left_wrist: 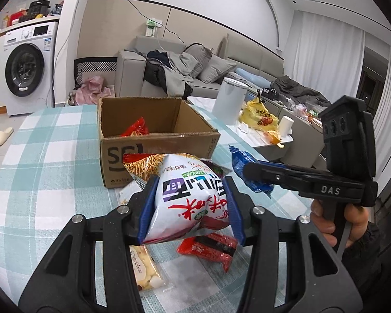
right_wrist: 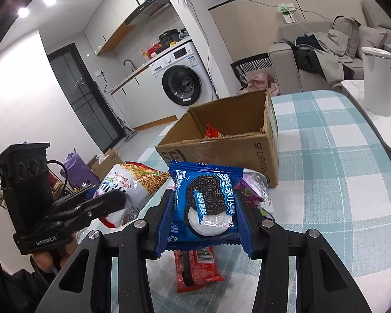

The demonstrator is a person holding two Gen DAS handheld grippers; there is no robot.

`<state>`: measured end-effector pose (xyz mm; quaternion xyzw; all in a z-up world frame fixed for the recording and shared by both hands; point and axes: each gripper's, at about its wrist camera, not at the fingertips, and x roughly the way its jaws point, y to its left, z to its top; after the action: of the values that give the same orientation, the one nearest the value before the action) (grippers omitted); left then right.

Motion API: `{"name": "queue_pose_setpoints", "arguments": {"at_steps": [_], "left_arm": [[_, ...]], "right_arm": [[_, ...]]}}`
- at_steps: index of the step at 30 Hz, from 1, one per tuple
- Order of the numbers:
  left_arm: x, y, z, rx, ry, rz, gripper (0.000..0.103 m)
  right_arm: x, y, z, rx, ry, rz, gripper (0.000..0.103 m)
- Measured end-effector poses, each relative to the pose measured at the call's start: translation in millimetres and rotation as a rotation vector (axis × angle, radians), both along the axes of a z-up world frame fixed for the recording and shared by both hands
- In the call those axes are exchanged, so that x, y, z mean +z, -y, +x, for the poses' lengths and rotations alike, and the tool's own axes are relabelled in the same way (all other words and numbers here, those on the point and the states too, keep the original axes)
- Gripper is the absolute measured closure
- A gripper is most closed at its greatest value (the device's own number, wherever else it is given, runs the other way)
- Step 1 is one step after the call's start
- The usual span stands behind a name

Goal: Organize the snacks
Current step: 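Carry both packets over the SF box and open both tools to drop them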

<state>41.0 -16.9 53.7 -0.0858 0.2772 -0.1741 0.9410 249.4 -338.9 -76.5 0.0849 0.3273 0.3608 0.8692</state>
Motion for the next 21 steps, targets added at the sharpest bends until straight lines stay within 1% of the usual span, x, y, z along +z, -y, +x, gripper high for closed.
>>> {"name": "queue_pose_setpoints", "arguments": {"at_steps": [12, 17, 21], "left_arm": [[26, -14, 19, 0.062, 0.048, 0.010, 0.057], [30, -21, 30, 0.093, 0.050, 0.009, 0.057], [32, -25, 40, 0.115, 0.048, 0.025, 0.057]], "right_arm": [[19, -20, 5, 0.003, 0.044, 0.005, 0.058], [26, -26, 10, -0.011, 0.045, 0.010, 0.058], [29, -29, 18, -0.016, 0.037, 0.020, 0.058]]}}
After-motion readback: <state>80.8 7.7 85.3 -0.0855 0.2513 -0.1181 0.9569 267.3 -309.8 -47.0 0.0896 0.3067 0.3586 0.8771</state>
